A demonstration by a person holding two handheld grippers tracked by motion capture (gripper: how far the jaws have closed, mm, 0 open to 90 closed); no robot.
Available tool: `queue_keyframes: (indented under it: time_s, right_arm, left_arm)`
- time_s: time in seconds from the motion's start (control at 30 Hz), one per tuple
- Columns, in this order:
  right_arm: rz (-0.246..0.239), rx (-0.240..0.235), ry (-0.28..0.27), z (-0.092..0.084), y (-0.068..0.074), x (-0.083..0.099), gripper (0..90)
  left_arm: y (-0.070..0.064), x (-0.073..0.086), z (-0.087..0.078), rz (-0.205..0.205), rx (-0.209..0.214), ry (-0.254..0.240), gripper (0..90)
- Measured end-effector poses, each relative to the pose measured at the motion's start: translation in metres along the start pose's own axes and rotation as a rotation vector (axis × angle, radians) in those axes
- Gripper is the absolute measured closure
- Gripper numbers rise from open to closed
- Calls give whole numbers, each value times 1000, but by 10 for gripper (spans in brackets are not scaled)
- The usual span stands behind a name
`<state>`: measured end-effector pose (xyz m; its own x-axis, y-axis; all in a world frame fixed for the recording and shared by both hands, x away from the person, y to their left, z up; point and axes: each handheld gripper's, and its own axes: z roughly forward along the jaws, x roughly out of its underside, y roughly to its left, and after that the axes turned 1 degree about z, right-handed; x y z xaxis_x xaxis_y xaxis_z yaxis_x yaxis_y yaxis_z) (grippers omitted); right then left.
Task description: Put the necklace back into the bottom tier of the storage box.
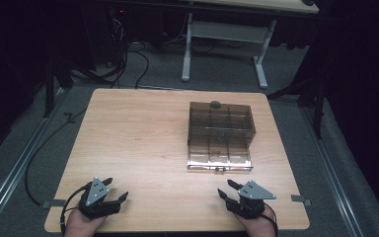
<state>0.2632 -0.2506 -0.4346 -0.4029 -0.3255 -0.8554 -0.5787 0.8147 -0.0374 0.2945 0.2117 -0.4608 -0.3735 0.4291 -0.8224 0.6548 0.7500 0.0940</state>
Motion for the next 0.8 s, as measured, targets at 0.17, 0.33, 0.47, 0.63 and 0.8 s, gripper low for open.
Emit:
queue_keyframes:
  time_s: [0.17,0.33,0.47,0.63,0.8]
  right_arm:
    - [28,32,-14,-13,-12,4,538]
    - [56,55,-15,-22,-23,8,569]
    - [72,82,-14,-30,-35,13,598]
    - [95,110,-4,-36,-46,19,613]
    - [117,137,4,-42,-54,24,618]
  left_arm:
    - [0,0,0,-1,-5,-1,249]
    - [0,0,0,-5,-9,-1,250]
    - [0,0,0,-9,-10,0,250]
    - [0,0,0,-9,-10,-1,250]
    - [0,0,0,-9,-10,-3,250]
